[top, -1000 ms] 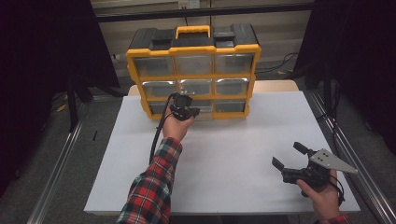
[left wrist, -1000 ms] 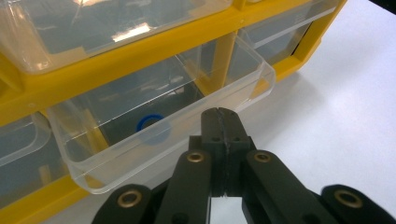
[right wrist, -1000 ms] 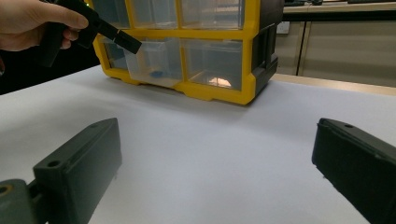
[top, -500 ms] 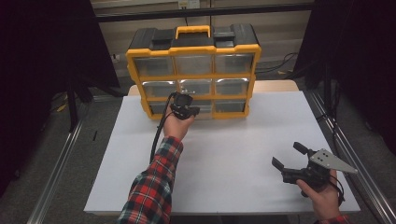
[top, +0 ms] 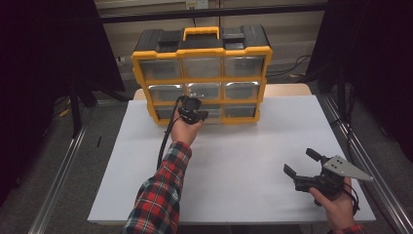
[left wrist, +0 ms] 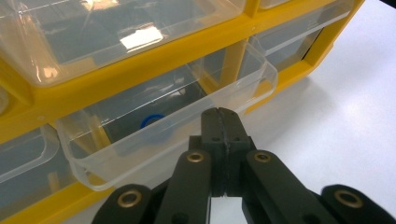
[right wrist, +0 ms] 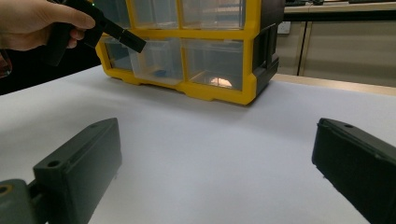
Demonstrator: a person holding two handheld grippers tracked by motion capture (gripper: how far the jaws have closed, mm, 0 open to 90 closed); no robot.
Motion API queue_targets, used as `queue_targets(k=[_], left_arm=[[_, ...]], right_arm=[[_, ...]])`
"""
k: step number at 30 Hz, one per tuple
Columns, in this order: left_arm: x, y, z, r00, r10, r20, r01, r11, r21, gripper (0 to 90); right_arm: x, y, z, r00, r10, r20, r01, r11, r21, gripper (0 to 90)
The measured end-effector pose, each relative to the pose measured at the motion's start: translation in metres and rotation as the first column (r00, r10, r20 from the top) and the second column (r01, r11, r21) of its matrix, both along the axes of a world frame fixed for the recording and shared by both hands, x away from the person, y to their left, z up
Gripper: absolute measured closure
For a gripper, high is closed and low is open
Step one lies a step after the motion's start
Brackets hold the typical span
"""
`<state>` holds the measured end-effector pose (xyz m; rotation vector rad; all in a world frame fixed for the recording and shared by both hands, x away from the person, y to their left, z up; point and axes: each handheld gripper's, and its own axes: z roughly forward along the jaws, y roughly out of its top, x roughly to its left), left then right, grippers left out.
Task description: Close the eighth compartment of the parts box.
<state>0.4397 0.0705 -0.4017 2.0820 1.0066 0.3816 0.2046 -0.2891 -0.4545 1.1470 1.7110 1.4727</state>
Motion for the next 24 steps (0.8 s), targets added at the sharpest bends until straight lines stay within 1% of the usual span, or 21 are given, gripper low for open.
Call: queue_targets(k=[1, 2, 4, 10, 16, 17, 18, 19, 21, 22, 24], left_arm=[[-0.0004, -0.0015, -0.0008, 0.9998, 0.019, -0.001, -0.019, 0.9995, -0.024, 90.0], [0.0000, -0.0017, -0.0010, 0.9999, 0.017, 0.002, -0.017, 0.9994, -0.029, 90.0], [0.0005, -0.0004, -0.0001, 1.0000, 0.010, -0.001, -0.010, 0.9999, -0.006, 90.0], [0.0017, -0.0009, -0.0006, 0.9999, 0.009, 0.012, -0.009, 1.0000, -0.003, 90.0], [0.0019, -0.0005, -0.0001, 0.9998, 0.016, 0.015, -0.016, 0.9998, 0.013, 90.0], [0.0016, -0.0025, -0.0013, 0.9992, 0.037, 0.015, -0.037, 0.9991, -0.020, 90.0], [0.0019, -0.0023, -0.0012, 0.9992, 0.037, 0.017, -0.036, 0.9992, -0.018, 90.0], [0.0025, 0.0001, 0.0000, 0.9997, 0.019, 0.018, -0.019, 0.9997, 0.018, 90.0], [0.0030, 0.0000, -0.0005, 0.9996, 0.021, 0.021, -0.021, 0.9997, 0.012, 90.0], [0.0030, 0.0001, 0.0000, 0.9996, 0.022, 0.021, -0.022, 0.9995, 0.020, 90.0], [0.0036, 0.0004, -0.0004, 0.9996, 0.016, 0.021, -0.016, 0.9996, 0.022, 90.0]], right_arm=[[0.0002, -0.0001, 0.0000, 1.0000, 0.001, 0.002, -0.001, 1.0000, -0.001, 0.9], [0.0002, -0.0001, 0.0000, 1.0000, 0.000, 0.002, 0.000, 1.0000, -0.001, 0.9], [0.0000, 0.0000, 0.0001, 1.0000, 0.001, -0.002, -0.001, 1.0000, 0.003, 0.9], [0.0002, 0.0001, 0.0000, 1.0000, 0.001, -0.003, -0.001, 1.0000, 0.006, 0.8], [0.0002, -0.0006, -0.0001, 1.0000, 0.004, 0.001, -0.004, 1.0000, 0.001, 0.8], [0.0003, -0.0004, -0.0001, 1.0000, -0.001, 0.002, 0.001, 1.0000, 0.002, 0.8], [0.0002, -0.0003, -0.0001, 1.0000, -0.002, 0.002, 0.002, 1.0000, 0.003, 0.8], [0.0002, -0.0005, 0.0000, 1.0000, 0.002, 0.001, -0.002, 1.0000, 0.003, 0.8], [0.0001, -0.0005, 0.0000, 1.0000, 0.000, 0.001, 0.000, 1.0000, 0.002, 0.8], [0.0003, -0.0005, -0.0001, 1.0000, 0.002, 0.001, -0.002, 1.0000, 0.002, 0.8], [0.0004, -0.0005, -0.0002, 1.0000, 0.001, 0.001, -0.001, 1.0000, 0.001, 0.8]])
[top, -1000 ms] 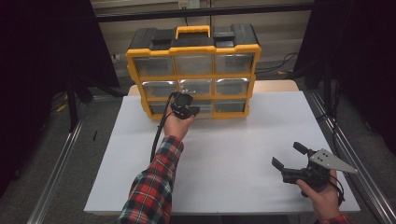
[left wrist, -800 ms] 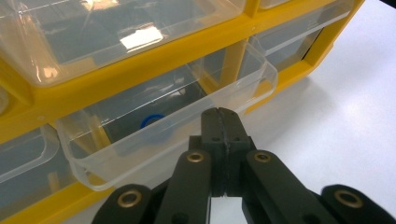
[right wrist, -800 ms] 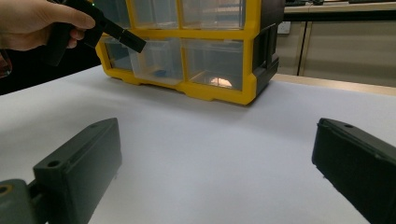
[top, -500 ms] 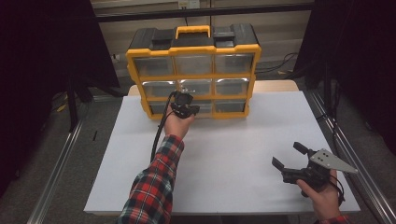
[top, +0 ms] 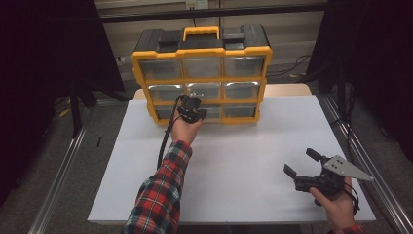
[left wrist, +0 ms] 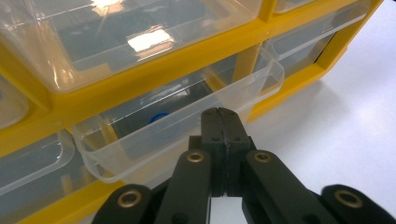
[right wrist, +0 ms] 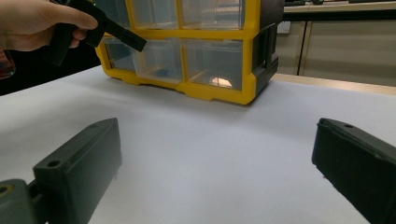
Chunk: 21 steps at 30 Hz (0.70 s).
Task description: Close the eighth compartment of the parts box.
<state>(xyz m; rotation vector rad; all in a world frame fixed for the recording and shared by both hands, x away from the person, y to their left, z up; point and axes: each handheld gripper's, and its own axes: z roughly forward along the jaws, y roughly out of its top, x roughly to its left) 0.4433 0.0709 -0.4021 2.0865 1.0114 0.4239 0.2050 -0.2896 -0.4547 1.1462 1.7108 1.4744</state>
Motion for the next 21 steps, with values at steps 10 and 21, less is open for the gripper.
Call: queue_targets(k=[10, 21], left_arm=[[0.0016, -0.0005, -0.0003, 1.0000, 0.010, 0.000, -0.010, 0.9999, 0.003, 90.0], [0.0026, -0.0016, -0.0013, 0.9999, 0.014, 0.007, -0.014, 0.9998, 0.014, 90.0]], right_arm=[[-0.0002, -0.0002, 0.0001, 1.0000, 0.002, -0.002, -0.002, 1.0000, 0.000, 0.8], [-0.0002, -0.0004, 0.0001, 1.0000, 0.005, 0.002, -0.005, 1.0000, 0.001, 0.8]])
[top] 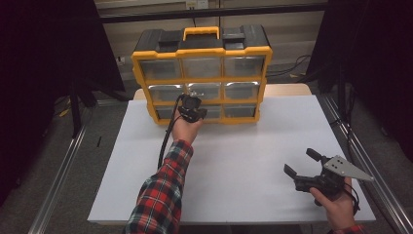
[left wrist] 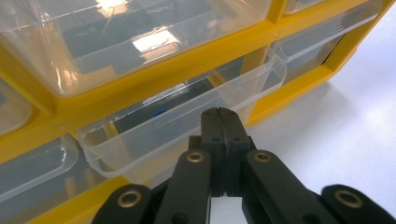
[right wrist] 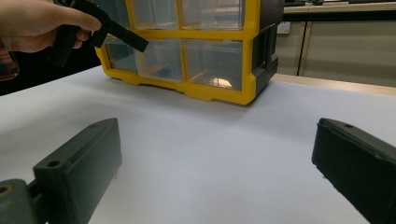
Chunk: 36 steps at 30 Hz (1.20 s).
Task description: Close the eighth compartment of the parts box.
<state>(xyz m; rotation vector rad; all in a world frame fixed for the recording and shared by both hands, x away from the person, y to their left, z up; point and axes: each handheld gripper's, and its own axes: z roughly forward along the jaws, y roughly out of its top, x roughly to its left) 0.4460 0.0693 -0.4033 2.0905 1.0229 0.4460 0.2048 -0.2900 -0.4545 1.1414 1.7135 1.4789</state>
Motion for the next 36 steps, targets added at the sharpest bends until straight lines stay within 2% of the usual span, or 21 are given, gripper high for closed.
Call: queue_targets(k=[36], left_arm=[[0.0047, -0.0014, -0.0035, 0.9986, 0.045, 0.026, -0.045, 0.9989, -0.009, 90.0]], right_arm=[[-0.0004, 0.0001, 0.0003, 1.0000, -0.007, -0.004, 0.007, 1.0000, 0.007, 0.8]])
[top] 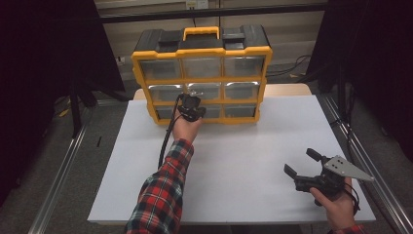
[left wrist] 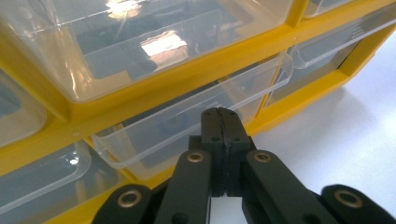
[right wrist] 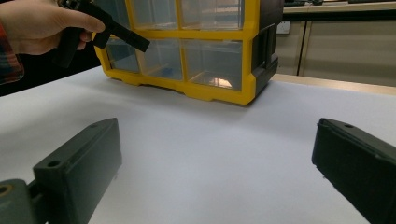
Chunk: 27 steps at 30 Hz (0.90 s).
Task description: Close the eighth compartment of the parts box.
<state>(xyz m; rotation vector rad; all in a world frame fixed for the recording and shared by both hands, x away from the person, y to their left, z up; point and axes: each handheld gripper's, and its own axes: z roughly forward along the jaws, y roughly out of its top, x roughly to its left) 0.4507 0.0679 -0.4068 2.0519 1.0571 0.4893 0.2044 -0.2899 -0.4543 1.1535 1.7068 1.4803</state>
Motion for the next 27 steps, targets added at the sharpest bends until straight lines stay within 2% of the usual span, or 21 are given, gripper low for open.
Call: queue_targets(k=[1, 2, 6, 15, 17, 18, 19, 21, 22, 25, 26, 27], left_arm=[[0.0000, -0.0001, 0.0000, 1.0000, 0.001, 0.000, -0.001, 1.0000, 0.000, 90.0], [0.0005, 0.0010, 0.0005, 0.9999, -0.011, -0.001, 0.011, 0.9998, 0.019, 90.0], [0.0010, 0.0007, 0.0003, 0.9999, -0.010, 0.003, 0.010, 0.9999, 0.012, 90.0], [0.0020, 0.0010, 0.0012, 0.9999, -0.013, 0.004, 0.012, 0.9996, 0.026, 90.0], [0.0019, -0.0009, -0.0001, 1.0000, 0.001, 0.006, -0.001, 1.0000, 0.003, 90.0], [0.0014, -0.0031, -0.0011, 0.9997, 0.021, 0.012, -0.020, 0.9995, -0.023, 90.0], [0.0016, -0.0021, -0.0005, 1.0000, 0.008, 0.004, -0.008, 1.0000, -0.001, 90.0], [0.0025, -0.0021, -0.0004, 0.9999, -0.001, 0.010, 0.001, 1.0000, 0.005, 90.0], [0.0028, -0.0004, 0.0007, 0.9999, -0.013, 0.004, 0.013, 0.9995, 0.029, 90.0], [0.0032, -0.0024, -0.0005, 0.9999, 0.001, 0.015, -0.001, 0.9999, 0.011, 90.0], [0.0026, -0.0043, -0.0013, 0.9997, 0.020, 0.017, -0.019, 0.9996, -0.022, 90.0], [0.0027, -0.0032, -0.0005, 0.9999, 0.009, 0.014, -0.009, 1.0000, -0.001, 90.0]], right_arm=[[0.0000, 0.0001, 0.0000, 1.0000, -0.001, 0.002, 0.001, 1.0000, 0.000, 0.8], [0.0000, -0.0001, 0.0000, 1.0000, 0.000, 0.001, 0.000, 1.0000, -0.001, 0.8], [-0.0001, 0.0001, 0.0000, 1.0000, -0.001, -0.003, 0.001, 1.0000, 0.003, 0.8], [0.0003, -0.0002, -0.0002, 1.0000, 0.002, 0.001, -0.002, 1.0000, -0.003, 0.8], [0.0004, -0.0001, -0.0003, 1.0000, 0.002, 0.003, -0.002, 1.0000, -0.004, 0.8], [0.0003, -0.0003, -0.0003, 1.0000, 0.003, 0.002, -0.003, 1.0000, -0.005, 0.8], [0.0002, -0.0002, -0.0003, 1.0000, 0.002, -0.001, -0.002, 1.0000, -0.004, 0.9], [0.0002, -0.0003, -0.0003, 1.0000, 0.002, -0.001, -0.002, 1.0000, -0.002, 0.8], [0.0001, -0.0005, -0.0002, 1.0000, 0.003, -0.002, -0.003, 1.0000, -0.002, 0.8], [0.0001, -0.0006, -0.0003, 1.0000, 0.004, -0.002, -0.004, 1.0000, -0.004, 0.8], [0.0002, -0.0004, -0.0003, 1.0000, 0.004, -0.002, -0.004, 1.0000, -0.003, 0.8], [0.0003, -0.0005, -0.0004, 1.0000, 0.002, 0.000, -0.002, 1.0000, -0.003, 0.8]])
